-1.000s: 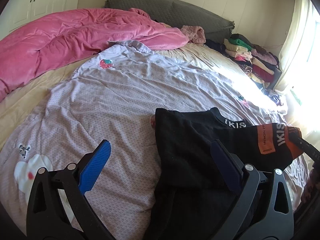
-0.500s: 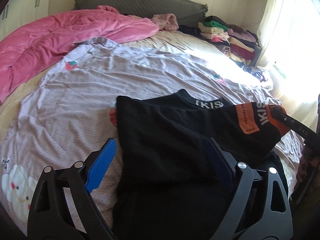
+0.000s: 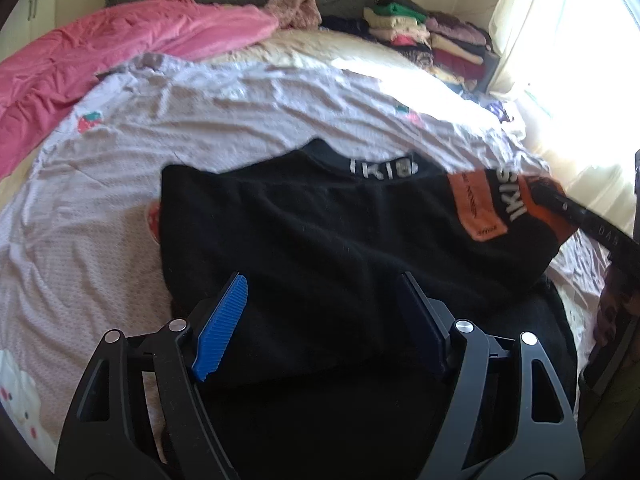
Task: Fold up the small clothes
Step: 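Grasp an orange cuff with the right tool and lift the sleeve, then lower the orange cuff onto the shirt body and open the right tool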
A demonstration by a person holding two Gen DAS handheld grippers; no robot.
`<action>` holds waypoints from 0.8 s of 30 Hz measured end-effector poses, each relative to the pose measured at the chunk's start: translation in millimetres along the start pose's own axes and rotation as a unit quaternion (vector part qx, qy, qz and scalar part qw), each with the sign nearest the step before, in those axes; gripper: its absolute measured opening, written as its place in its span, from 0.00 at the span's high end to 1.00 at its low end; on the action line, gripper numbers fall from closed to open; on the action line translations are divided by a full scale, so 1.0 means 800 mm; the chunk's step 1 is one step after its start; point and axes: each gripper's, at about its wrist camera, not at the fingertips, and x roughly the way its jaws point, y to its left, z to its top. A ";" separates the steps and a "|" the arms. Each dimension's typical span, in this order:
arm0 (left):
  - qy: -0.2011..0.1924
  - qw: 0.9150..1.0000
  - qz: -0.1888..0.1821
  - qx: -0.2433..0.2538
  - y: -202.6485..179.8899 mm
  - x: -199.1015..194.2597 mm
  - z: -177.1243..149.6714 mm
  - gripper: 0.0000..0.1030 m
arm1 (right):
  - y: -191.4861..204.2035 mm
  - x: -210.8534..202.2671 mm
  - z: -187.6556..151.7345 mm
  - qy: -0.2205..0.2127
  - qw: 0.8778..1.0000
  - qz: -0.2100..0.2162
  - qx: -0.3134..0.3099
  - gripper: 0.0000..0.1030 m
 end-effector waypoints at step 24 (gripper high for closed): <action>0.004 0.996 0.089 0.018 0.026 -0.061 0.009 0.16 | -0.003 -0.002 -0.038 0.039 0.999 0.001 0.014 0.59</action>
